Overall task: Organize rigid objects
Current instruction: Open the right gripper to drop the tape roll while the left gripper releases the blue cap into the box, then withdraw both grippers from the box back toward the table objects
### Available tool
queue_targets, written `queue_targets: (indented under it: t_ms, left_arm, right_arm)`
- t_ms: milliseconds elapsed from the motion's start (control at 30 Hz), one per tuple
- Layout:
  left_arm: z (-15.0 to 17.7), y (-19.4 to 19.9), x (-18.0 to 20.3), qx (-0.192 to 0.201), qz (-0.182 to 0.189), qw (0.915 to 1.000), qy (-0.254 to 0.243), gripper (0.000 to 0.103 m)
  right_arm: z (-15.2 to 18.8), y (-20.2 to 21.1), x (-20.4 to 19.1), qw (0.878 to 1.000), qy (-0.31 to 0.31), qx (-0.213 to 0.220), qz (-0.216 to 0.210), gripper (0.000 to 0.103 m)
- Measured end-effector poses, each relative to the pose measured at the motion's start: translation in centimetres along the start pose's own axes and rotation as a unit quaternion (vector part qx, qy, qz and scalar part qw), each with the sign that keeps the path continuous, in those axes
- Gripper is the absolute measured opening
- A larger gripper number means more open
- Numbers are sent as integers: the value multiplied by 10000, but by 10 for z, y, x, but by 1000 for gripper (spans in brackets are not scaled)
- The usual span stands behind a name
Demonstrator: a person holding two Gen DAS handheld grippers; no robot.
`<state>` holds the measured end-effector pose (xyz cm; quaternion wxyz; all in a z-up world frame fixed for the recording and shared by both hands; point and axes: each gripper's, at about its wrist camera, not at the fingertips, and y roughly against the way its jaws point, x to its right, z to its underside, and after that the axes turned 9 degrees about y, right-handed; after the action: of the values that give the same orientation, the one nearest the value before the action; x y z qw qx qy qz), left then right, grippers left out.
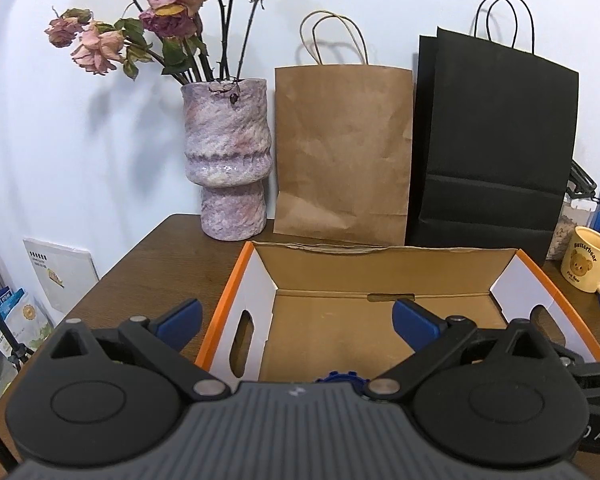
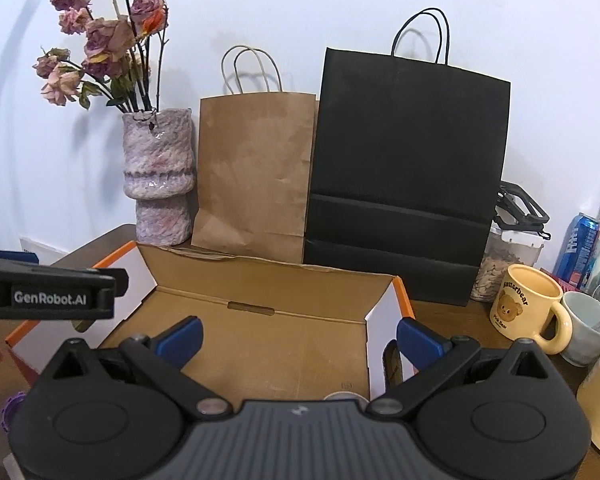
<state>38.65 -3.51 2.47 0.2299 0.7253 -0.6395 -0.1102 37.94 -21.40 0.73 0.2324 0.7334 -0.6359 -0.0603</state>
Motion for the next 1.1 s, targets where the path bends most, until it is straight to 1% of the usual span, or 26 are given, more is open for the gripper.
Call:
queue_targets:
  t_ms: [733,1100]
  left_arm:
    - [14,39,-12,35,-53,9999,84,103]
    - [28,71,-14,38,-15,10000,90,103]
  right_arm:
    - [15,49,0,9998,-107,137,-26,103]
    - [27,79,-1,9997,-187,157,9,103]
